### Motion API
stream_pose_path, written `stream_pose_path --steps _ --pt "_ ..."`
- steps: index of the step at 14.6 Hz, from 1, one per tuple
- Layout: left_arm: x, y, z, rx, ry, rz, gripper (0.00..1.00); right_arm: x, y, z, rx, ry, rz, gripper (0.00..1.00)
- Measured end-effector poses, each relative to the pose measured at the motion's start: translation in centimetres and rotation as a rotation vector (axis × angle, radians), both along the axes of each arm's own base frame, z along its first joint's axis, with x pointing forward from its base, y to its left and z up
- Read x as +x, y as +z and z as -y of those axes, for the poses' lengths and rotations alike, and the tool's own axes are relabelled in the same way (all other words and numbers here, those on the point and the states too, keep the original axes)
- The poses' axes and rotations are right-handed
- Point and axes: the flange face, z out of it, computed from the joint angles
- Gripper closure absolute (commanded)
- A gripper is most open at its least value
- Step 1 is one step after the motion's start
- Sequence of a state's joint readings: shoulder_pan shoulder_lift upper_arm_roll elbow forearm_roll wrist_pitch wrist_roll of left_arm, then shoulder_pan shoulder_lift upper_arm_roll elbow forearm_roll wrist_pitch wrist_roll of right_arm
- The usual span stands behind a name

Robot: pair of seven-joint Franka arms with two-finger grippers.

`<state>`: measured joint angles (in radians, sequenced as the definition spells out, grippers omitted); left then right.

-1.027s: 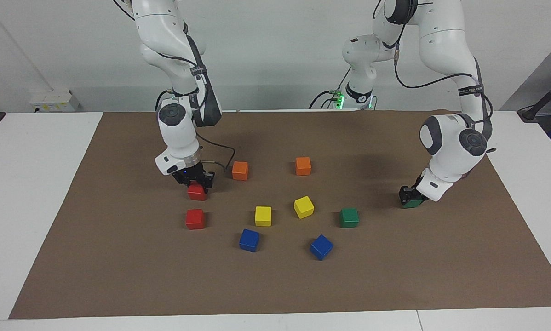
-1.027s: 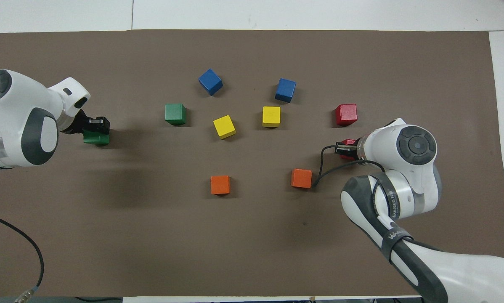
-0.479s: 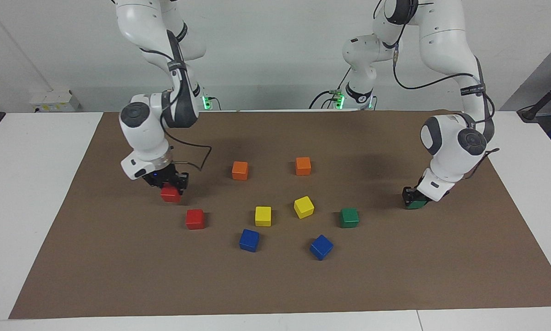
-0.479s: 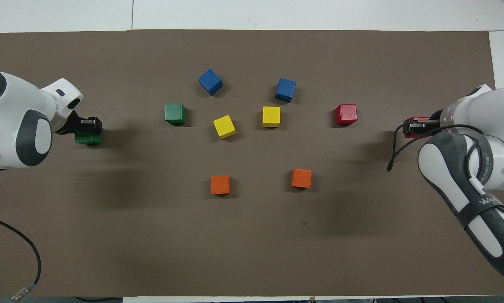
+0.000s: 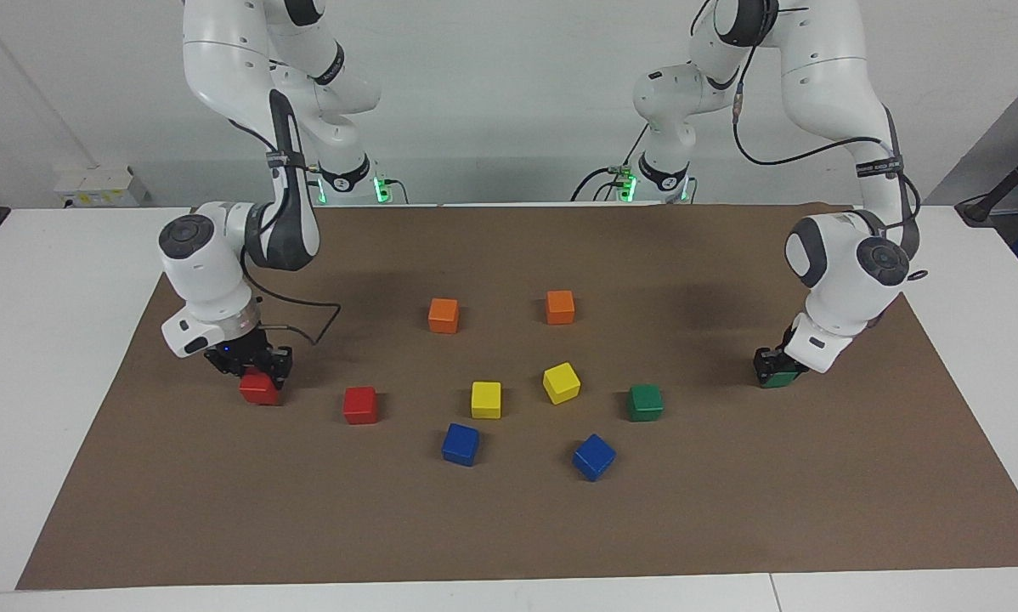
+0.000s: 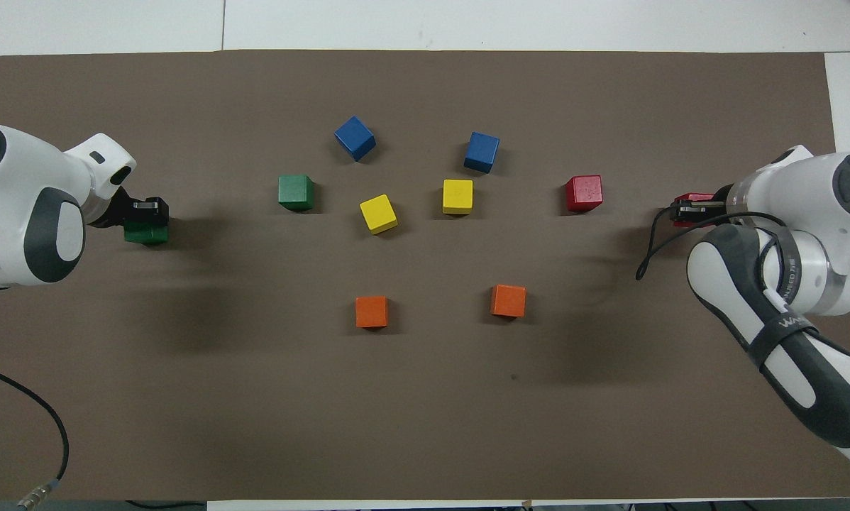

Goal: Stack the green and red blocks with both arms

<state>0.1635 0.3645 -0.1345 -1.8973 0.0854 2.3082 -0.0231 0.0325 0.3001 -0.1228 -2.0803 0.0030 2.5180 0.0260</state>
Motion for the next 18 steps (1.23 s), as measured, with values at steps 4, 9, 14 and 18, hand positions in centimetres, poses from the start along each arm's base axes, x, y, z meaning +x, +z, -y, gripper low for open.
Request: stream_pose_path --steps 4,9,14,18 --pt "3.8 6.7 6.4 -0.017 0.119 0.015 0.0 0.1 0.1 0.0 0.0 0.0 0.004 0.0" --pt "3.3 6.5 23.0 -0.036 0.184 0.011 0.0 0.4 0.6 -0.3 0.0 0.006 0.007 0.0" --pt "2.9 3.1 24.4 -0.037 0.168 0.019 0.0 3.3 6.5 -2.8 0.008 0.032 -0.036 0.0" --pt "2.3 1.0 24.4 -0.045 0.164 0.03 0.0 5.3 9.9 -12.0 0.024 -0.017 -0.04 0.0"
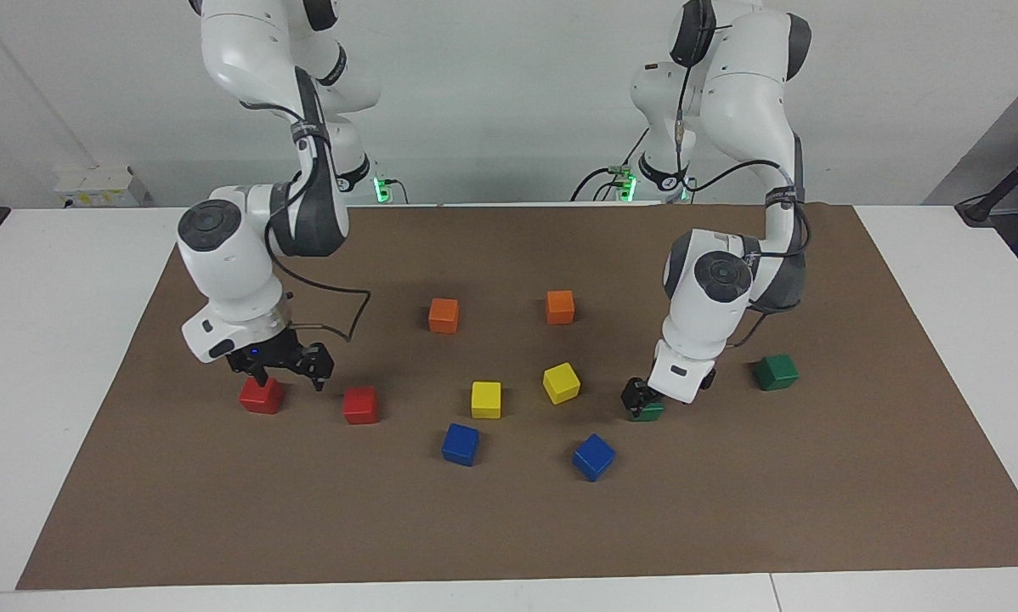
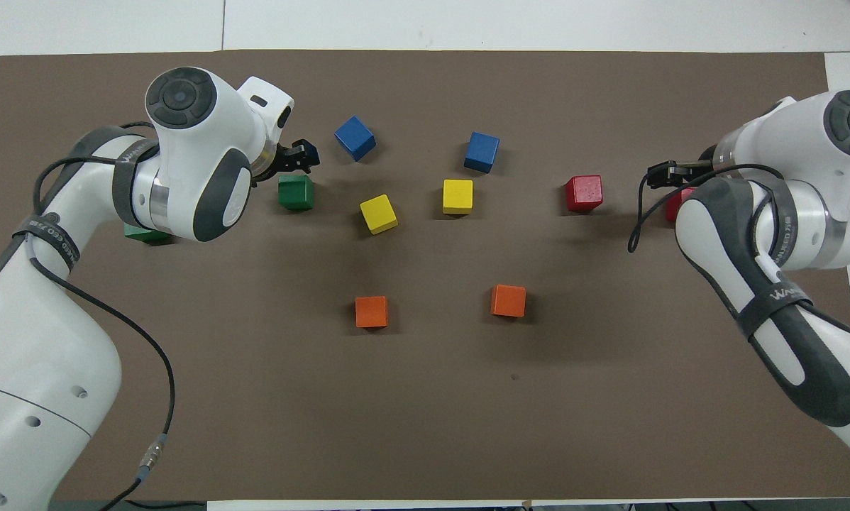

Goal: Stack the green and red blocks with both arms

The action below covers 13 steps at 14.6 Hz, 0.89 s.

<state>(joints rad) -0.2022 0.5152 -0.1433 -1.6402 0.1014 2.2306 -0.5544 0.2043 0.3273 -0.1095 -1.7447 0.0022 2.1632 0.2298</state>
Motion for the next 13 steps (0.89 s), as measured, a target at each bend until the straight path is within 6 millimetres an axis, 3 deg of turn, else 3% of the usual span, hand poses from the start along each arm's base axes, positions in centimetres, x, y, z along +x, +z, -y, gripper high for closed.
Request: stream_pose_path --steps 2,4,5,6,7,10,12,13 --pt "-0.5 -0.9 0.4 -0.005 -0.008 0.005 0.0 1.6 0.2 -2.6 -0.001 -0.006 0.004 0.0" --pt "-1.1 -1.6 1.2 -0.01 -0.023 0.007 0.03 3.3 -1.0 -3.4 -0.008 0.0 0.0 0.0" --pt "-1.4 -2.0 1.6 -0.012 -0.03 0.009 0.24 3.8 -2.2 -3.8 -0.012 0.005 -0.009 0.0" --pt "-1.6 -2.3 1.8 -0.012 -0.033 0.007 0.67 4.0 -3.2 -4.2 -0.015 0.011 -0.016 0.0" --pt "-1.7 -2.4 1.9 -0.012 -0.031 0.006 1.0 4.1 -4.0 -4.8 -0.018 0.019 -0.023 0.0" --pt "-1.6 -1.8 1.6 0.005 -0.006 -0.03 1.0 3.6 -5.8 -6.7 -0.026 0.055 -0.048 0.0" --pt "-0.8 0.4 0.5 0.025 0.016 -0.055 1.0 3.1 -6.9 -6.5 -0.03 0.078 -0.06 0.0" --pt "-0.2 2.0 -1.1 0.03 0.024 -0.054 1.0 2.9 -7.6 -6.3 -0.032 0.093 -0.062 0.0"
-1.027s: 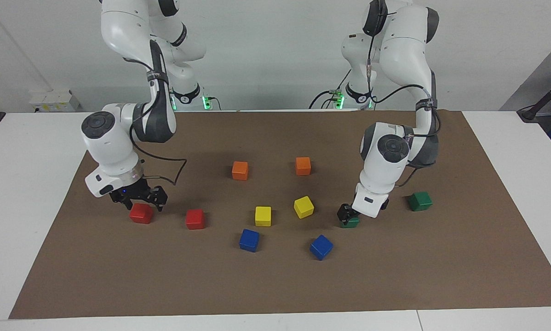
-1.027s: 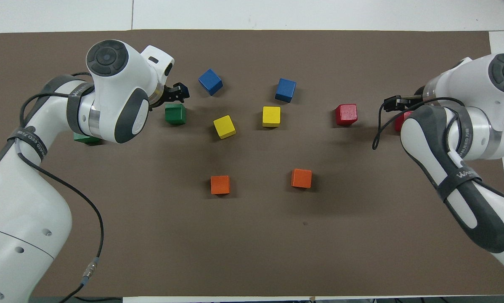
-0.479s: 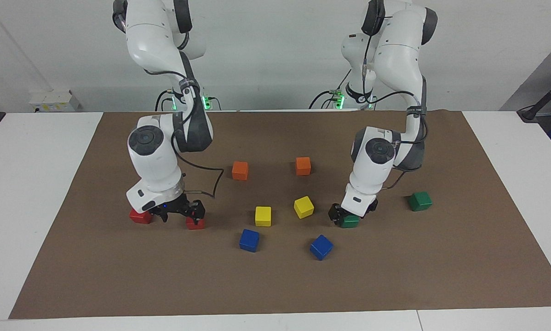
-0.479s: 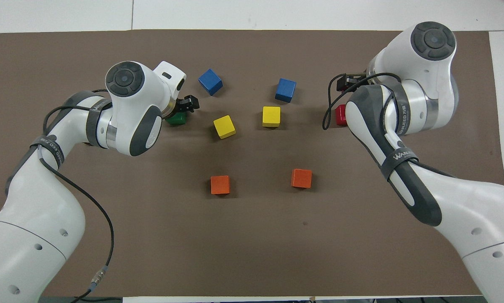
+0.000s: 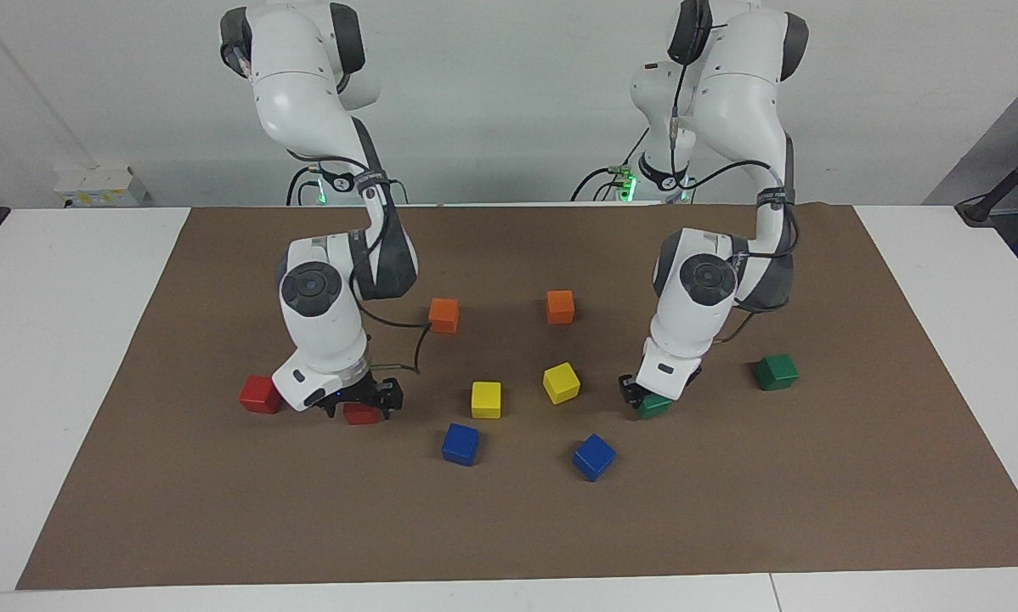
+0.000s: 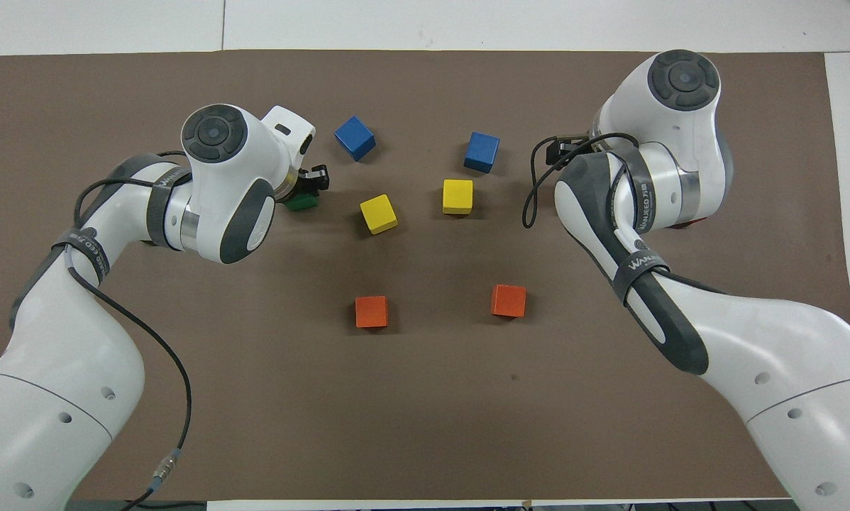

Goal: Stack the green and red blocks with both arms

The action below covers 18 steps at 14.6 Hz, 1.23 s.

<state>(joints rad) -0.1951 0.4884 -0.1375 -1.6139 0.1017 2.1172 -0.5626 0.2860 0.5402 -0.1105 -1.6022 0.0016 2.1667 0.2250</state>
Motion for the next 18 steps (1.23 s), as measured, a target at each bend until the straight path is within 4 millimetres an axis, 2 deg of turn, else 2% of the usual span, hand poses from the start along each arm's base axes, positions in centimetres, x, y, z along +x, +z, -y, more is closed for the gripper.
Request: stream_pose_path --steps 1,3,4,5,7,8,9,12,15,17,18 --pt "0.4 1.4 -2.5 0.008 -0.011 -0.006 1.0 -0.3 -0.7 0.2 -0.003 0.02 -0.008 0.0" --pt "0.7 4.0 -9.1 0.017 -0.065 -0.034 1.0 -0.9 -1.6 0.5 -0.006 0.043 -0.026 0.01" --pt "0.5 5.0 -12.6 0.015 -0.086 -0.044 1.0 -1.2 -1.9 0.6 -0.007 0.047 -0.031 0.05" --pt "0.1 5.5 -15.5 0.014 -0.098 -0.053 1.0 -1.4 -2.1 0.7 -0.007 0.05 -0.033 0.13" --pt "-0.9 5.4 -19.1 0.015 -0.115 -0.073 1.0 -1.9 -2.6 0.9 -0.006 0.054 -0.031 0.44" --pt "-1.5 4.8 -19.9 0.015 -0.127 -0.087 1.0 -2.1 -2.7 0.9 -0.006 0.058 -0.031 0.78" --pt "-1.9 4.2 -20.5 0.014 -0.136 -0.098 1.0 -2.2 -2.9 0.9 -0.006 0.059 -0.032 1.0" --pt "-2.6 2.8 -21.9 0.012 -0.132 -0.092 1.0 -2.4 -2.8 1.0 -0.005 0.059 -0.033 1.0" --pt "-2.7 2.5 -22.5 0.012 -0.158 -0.08 1.0 -2.2 -2.3 1.6 -0.005 0.05 -0.028 1.0" --pt "-2.8 2.6 -23.7 0.012 -0.161 -0.072 1.0 -1.9 -0.3 4.0 -0.006 0.047 -0.034 1.0" --pt "-2.7 2.6 -24.3 0.012 -0.161 -0.061 1.0 -1.7 1.2 6.1 -0.004 0.048 -0.037 1.0"
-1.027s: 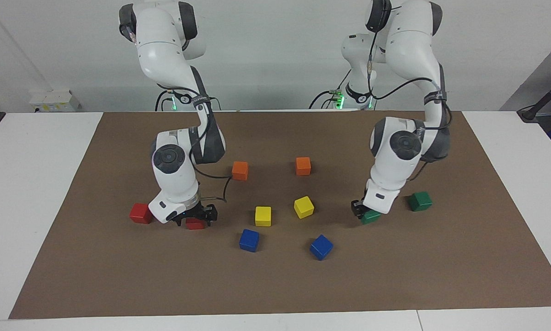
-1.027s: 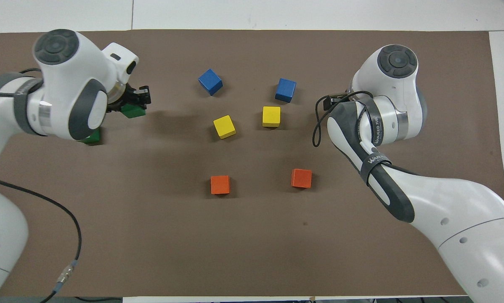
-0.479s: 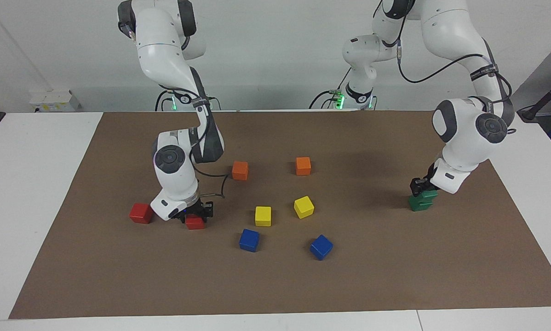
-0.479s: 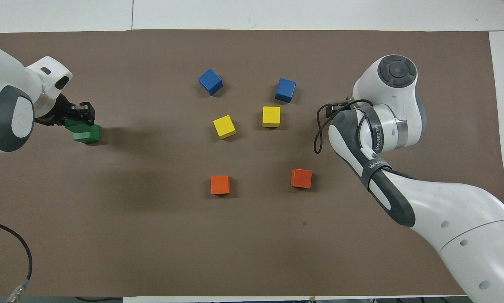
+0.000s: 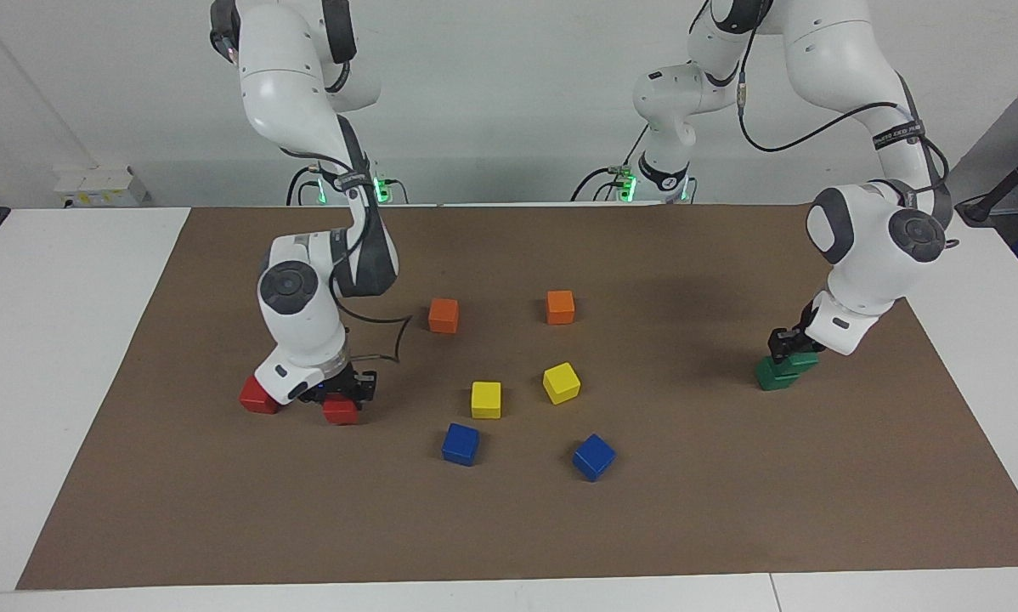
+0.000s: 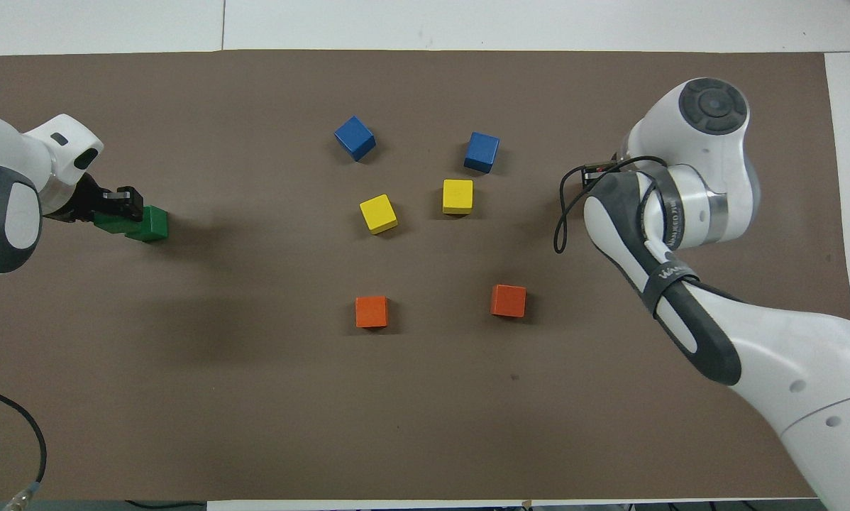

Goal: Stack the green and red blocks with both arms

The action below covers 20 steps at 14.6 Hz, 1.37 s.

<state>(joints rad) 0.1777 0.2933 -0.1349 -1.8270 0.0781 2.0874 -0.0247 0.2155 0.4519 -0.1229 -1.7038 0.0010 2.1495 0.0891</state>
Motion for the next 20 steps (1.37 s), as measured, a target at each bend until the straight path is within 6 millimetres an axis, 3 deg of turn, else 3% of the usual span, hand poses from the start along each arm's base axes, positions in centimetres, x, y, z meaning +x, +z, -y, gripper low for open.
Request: stream_pose_path --steps 3,6,12,20 --pt "0.0 -0.2 -0.1 -0.001 -0.007 0.011 1.0 -0.6 4.2 7.2 0.007 -0.031 -0.004 1.0" --pt "-0.1 -0.4 0.4 -0.004 -0.015 0.01 1.0 -1.4 5.4 11.4 0.012 -0.09 -0.002 1.0" --pt "-0.2 -1.0 0.6 -0.005 -0.018 0.01 1.0 -2.2 2.3 12.6 0.015 -0.173 0.015 1.0" --pt "-0.3 -1.4 0.6 -0.006 -0.022 0.013 1.0 -2.5 0.9 12.6 0.018 -0.202 0.005 1.0"
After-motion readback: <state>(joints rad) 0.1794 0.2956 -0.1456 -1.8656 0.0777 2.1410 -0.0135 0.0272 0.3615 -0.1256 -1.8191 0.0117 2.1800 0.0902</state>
